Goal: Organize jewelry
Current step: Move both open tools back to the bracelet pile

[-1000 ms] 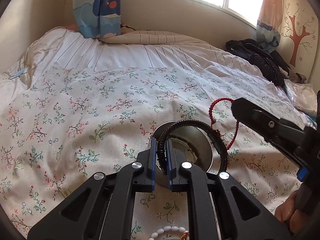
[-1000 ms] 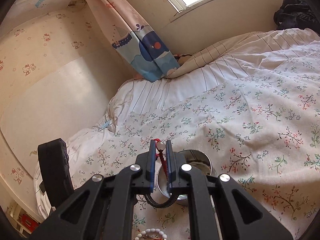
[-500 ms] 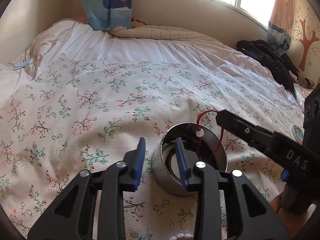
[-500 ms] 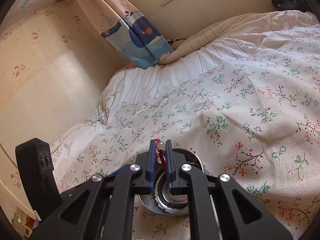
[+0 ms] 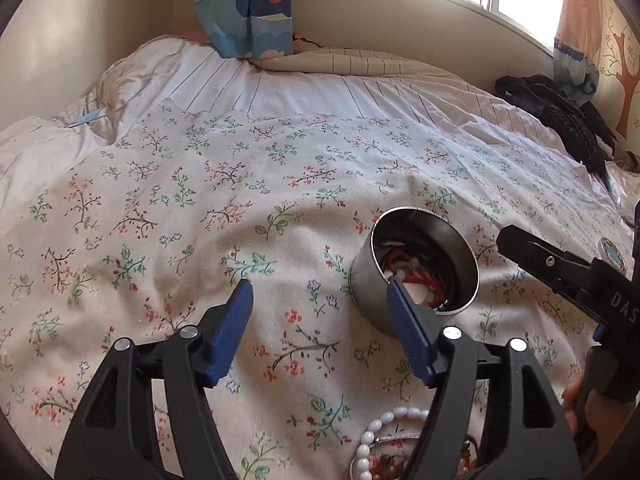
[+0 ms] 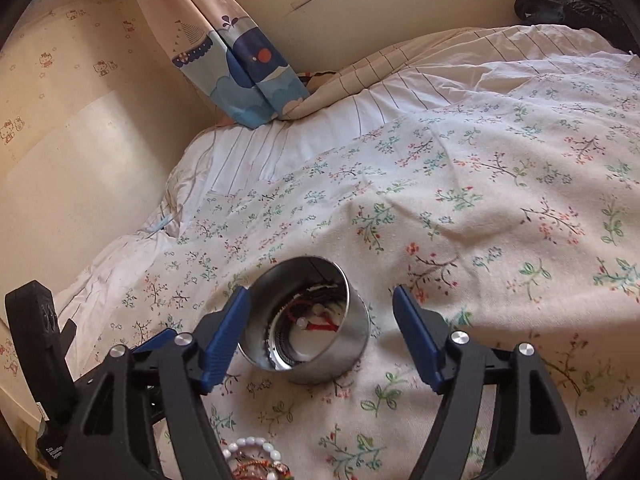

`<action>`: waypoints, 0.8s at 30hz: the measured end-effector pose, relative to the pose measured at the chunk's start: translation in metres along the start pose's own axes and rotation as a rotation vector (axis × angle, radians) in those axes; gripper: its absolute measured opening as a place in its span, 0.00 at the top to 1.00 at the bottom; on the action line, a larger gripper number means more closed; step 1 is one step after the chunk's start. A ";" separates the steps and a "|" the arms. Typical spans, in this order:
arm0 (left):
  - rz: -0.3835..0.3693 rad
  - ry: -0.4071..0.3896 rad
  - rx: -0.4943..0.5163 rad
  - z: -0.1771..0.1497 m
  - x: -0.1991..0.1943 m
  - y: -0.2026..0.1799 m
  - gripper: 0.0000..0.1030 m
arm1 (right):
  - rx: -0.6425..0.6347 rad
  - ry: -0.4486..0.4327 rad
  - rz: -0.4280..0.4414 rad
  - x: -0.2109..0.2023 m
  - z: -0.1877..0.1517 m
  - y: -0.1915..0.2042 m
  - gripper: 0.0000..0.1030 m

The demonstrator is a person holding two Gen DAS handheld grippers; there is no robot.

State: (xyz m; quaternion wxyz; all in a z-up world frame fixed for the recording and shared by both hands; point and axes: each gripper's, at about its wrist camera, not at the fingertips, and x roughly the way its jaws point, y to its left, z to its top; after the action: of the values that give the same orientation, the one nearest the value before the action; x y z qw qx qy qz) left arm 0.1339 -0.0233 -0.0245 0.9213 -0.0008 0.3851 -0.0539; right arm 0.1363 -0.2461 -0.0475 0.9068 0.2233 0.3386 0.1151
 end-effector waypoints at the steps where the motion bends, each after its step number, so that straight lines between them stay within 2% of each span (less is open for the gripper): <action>1: 0.008 0.003 0.006 -0.004 -0.004 -0.001 0.30 | -0.007 0.003 -0.014 -0.006 -0.003 0.001 0.23; 7: 0.042 0.001 0.054 -0.028 -0.032 -0.006 0.24 | -0.040 0.022 -0.056 -0.041 -0.027 0.010 0.10; 16: 0.048 0.010 0.070 -0.055 -0.060 -0.003 0.23 | -0.063 0.065 -0.087 -0.068 -0.065 0.022 0.09; 24: 0.052 0.020 0.090 -0.066 -0.069 -0.004 0.22 | -0.056 0.061 -0.109 -0.079 -0.073 0.019 0.08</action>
State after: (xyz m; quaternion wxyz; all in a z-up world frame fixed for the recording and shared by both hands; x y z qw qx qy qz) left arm 0.0380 -0.0173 -0.0219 0.9177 0.0511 0.3912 -0.0474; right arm 0.0279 -0.2337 -0.0429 0.9067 0.1757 0.3746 0.0819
